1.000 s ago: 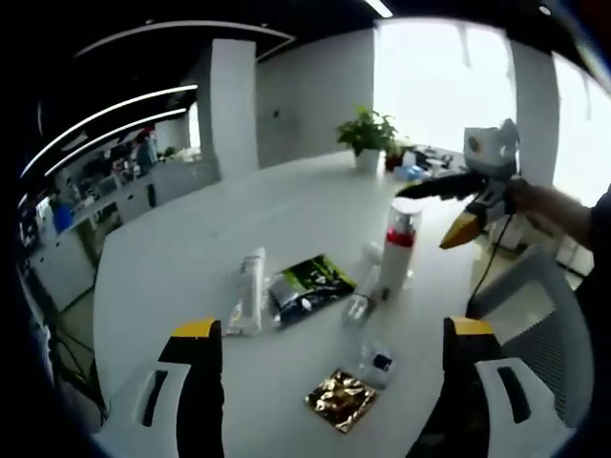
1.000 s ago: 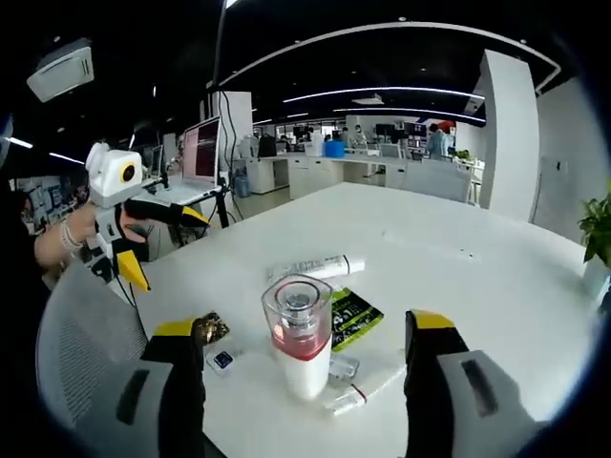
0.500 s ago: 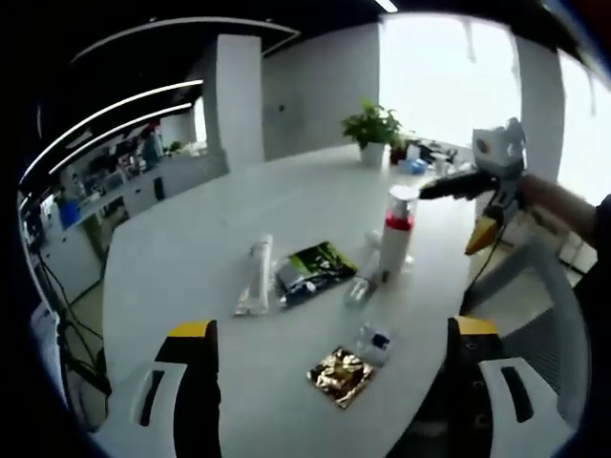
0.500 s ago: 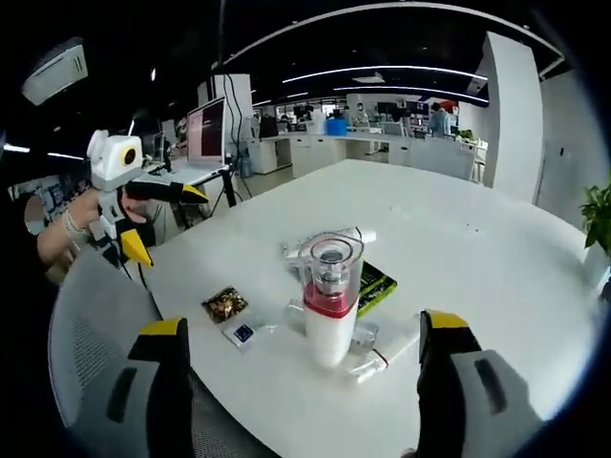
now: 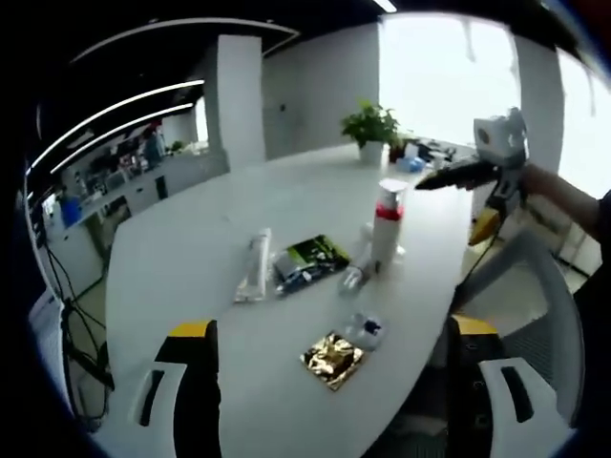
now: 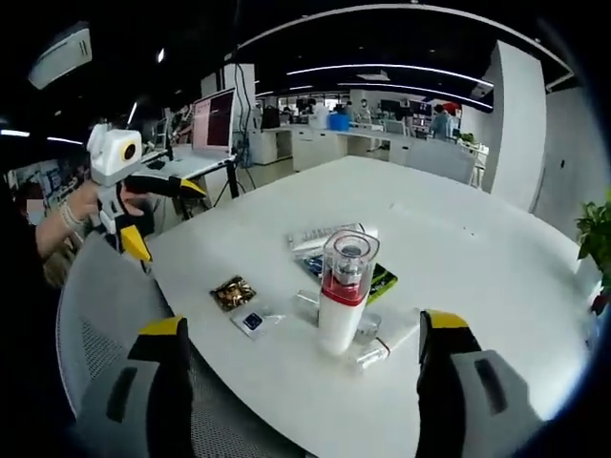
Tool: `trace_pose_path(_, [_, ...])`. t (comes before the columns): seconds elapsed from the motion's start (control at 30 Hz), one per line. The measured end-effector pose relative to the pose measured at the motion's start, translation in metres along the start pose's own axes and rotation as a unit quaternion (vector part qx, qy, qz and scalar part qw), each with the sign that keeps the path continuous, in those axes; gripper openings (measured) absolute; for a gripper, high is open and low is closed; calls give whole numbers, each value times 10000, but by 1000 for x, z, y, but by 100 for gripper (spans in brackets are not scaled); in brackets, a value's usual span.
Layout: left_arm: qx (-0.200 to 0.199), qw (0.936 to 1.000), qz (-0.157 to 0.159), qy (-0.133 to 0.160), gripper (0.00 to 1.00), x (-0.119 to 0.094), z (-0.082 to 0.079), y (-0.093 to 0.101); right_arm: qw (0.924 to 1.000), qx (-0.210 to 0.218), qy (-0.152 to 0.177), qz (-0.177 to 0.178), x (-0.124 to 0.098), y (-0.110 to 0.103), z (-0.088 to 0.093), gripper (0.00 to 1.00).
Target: Arrange the skincare products in the storage area until every visible bottle or jar stands upright without overlapping.
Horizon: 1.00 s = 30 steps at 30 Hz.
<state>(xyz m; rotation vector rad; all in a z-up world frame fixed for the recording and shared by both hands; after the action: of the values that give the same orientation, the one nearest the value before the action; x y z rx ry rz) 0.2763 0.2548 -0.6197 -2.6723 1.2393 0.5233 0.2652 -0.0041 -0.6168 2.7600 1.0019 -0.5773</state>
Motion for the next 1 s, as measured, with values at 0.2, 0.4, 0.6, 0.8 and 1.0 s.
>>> trace_pose_path(0.2, [-12, 9999, -38, -115, 97, -2, 2, 1, 10000, -68, -27, -8, -5, -2, 1, 100])
trace_pose_path(0.4, [52, 9998, -92, -141, 97, -3, -2, 3, 9997, -221, -27, -50, -10, -3, 1, 100])
trace_pose_path(0.6, [24, 9995, -149, -283, 97, 0, -2, 9, 9995, -255, -70, -182, -14, 0, 6, 100])
trace_pose_path(0.8, [-12, 9990, -261, -369, 97, 2, -2, 21, 9990, -264, -140, -345, -22, 5, 12, 100])
trace_pose_path(1.0, [-211, 9975, -602, -309, 97, -2, -6, 35, 9985, -140, -98, -524, -31, 9, 16, 100])
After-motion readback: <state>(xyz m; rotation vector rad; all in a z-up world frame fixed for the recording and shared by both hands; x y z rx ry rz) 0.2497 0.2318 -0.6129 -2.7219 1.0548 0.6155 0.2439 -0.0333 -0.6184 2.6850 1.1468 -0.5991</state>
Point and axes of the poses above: the point that each gripper's makers call its tool centre point, and the gripper's own axes: x roughly forward along the fingers, y roughly to its right, z roughly out of its underside, the point moved 5 cm from there along -x, roughly backward along the fingers, and after that the axes turned 8 degrees about y, right-handed, at the moved point
